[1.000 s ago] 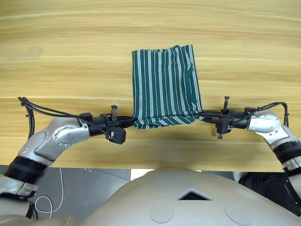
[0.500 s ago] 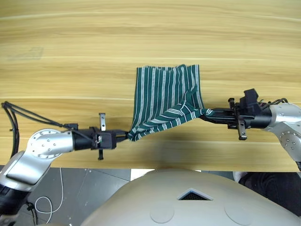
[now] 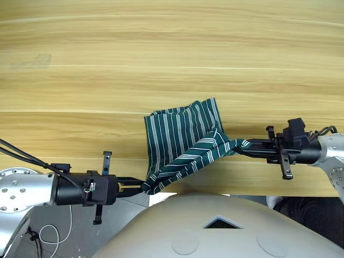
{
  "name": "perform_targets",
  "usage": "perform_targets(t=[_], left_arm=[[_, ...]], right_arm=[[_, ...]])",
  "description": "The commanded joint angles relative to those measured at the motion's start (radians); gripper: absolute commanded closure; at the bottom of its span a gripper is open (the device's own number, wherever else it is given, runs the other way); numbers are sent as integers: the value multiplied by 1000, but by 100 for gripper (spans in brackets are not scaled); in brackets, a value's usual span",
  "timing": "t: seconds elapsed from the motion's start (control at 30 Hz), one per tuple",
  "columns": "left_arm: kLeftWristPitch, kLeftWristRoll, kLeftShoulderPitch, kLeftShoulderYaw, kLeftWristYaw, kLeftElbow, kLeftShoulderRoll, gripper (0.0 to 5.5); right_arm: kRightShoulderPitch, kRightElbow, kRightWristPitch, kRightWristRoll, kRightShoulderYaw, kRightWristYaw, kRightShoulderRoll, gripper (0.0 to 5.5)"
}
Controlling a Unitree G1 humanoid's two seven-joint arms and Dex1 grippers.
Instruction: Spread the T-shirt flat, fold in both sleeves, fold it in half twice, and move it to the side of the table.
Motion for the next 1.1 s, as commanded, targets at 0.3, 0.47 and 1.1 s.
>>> perform_targets(t=[0.3, 0.47, 1.1], left_arm=[[86, 154, -562, -319, 190, 322, -185, 542], [87, 174, -650, -360, 206, 409, -237, 542], [13, 256, -694, -370, 266, 748, -364, 542]], right_arm=[[-271, 205, -55, -252, 59, -178, 282, 550], [-350, 324, -95, -378, 94, -245, 374, 550], [-425, 570, -137, -620, 152, -339, 487, 550]])
